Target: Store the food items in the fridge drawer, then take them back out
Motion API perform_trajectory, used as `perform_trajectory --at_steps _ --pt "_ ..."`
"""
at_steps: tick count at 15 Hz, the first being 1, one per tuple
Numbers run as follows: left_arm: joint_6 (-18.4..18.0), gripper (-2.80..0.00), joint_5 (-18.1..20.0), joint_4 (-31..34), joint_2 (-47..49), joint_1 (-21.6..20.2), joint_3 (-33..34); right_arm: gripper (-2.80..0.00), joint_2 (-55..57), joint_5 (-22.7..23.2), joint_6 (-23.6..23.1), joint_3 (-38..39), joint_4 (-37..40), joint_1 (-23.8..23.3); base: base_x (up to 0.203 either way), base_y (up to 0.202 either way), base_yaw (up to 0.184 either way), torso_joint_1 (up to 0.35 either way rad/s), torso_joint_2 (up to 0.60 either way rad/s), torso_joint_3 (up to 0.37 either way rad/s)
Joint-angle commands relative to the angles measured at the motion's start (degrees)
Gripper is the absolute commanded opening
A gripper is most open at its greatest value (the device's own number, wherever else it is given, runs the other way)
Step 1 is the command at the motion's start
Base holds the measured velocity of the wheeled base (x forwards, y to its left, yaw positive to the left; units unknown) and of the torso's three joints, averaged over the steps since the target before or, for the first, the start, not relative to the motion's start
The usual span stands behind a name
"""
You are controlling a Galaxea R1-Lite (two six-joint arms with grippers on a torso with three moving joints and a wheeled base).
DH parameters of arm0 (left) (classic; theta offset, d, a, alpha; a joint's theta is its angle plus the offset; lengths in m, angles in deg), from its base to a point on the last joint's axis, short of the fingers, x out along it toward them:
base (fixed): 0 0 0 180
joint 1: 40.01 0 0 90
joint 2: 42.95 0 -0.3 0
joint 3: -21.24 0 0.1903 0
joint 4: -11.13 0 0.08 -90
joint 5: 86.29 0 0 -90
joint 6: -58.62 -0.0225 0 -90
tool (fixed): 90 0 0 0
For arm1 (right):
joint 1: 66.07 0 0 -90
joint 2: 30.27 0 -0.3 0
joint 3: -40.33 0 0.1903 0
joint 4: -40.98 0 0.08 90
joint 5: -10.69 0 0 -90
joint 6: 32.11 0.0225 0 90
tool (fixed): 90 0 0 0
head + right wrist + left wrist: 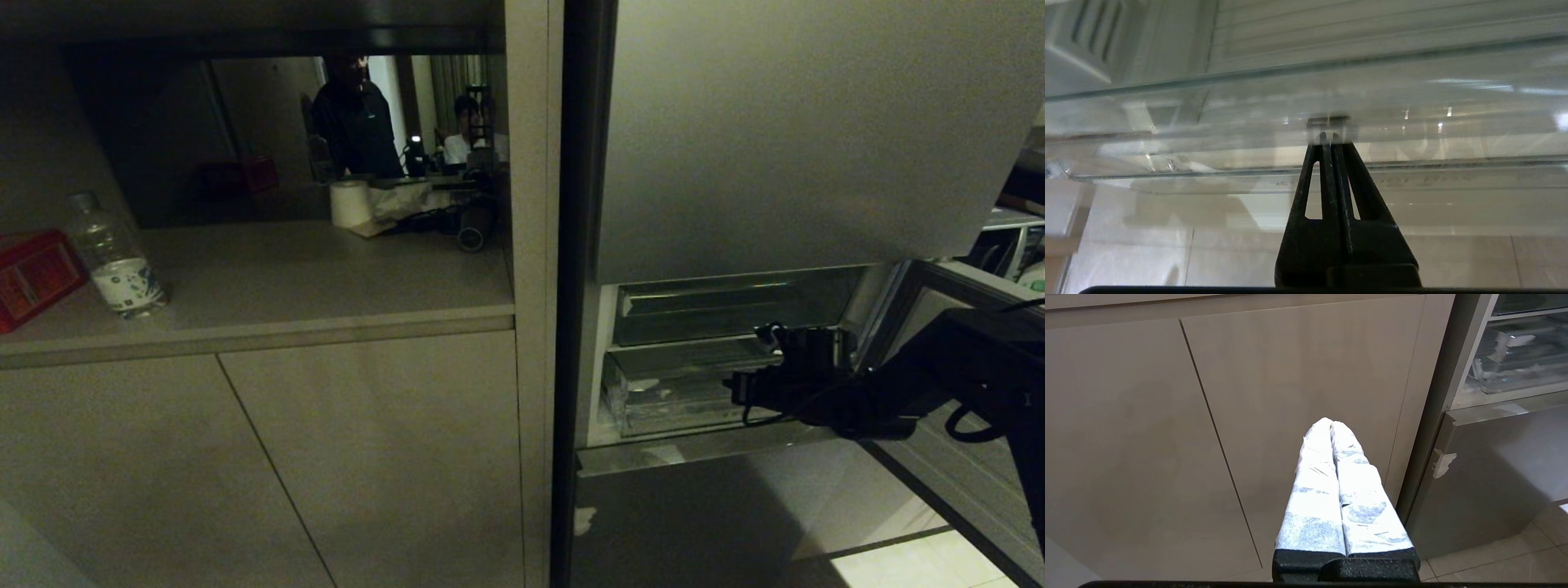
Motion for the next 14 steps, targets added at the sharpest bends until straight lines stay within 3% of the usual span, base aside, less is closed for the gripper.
perform_trajectory --at_steps 1,7,12,14 --pt "0.00 -2.80 0.00 0.02 0.08 0.02 0.00 -2.80 3.19 0.13 0.79 -3.10 -1.45 0.53 0.000 0.000 0.000 0.000 0.00 0.000" --pt "0.00 -2.80 0.00 0.02 0.08 0.02 0.00 -2.80 8.93 0.13 5.91 -11.98 -3.08 0.90 0.000 0.000 0.000 0.000 0.00 0.000" --pt "0.00 -2.80 0.00 -0.07 0.08 0.02 0.00 -2.80 12.89 0.00 7.95 -15.34 -9.26 0.90 0.000 0.000 0.000 0.000 0.00 0.000" --pt "0.00 -2.80 0.00 0.02 0.08 0.02 0.00 -2.80 11.93 -0.24 8.84 -13.36 -9.48 0.90 0.000 0.000 0.000 0.000 0.00 0.000"
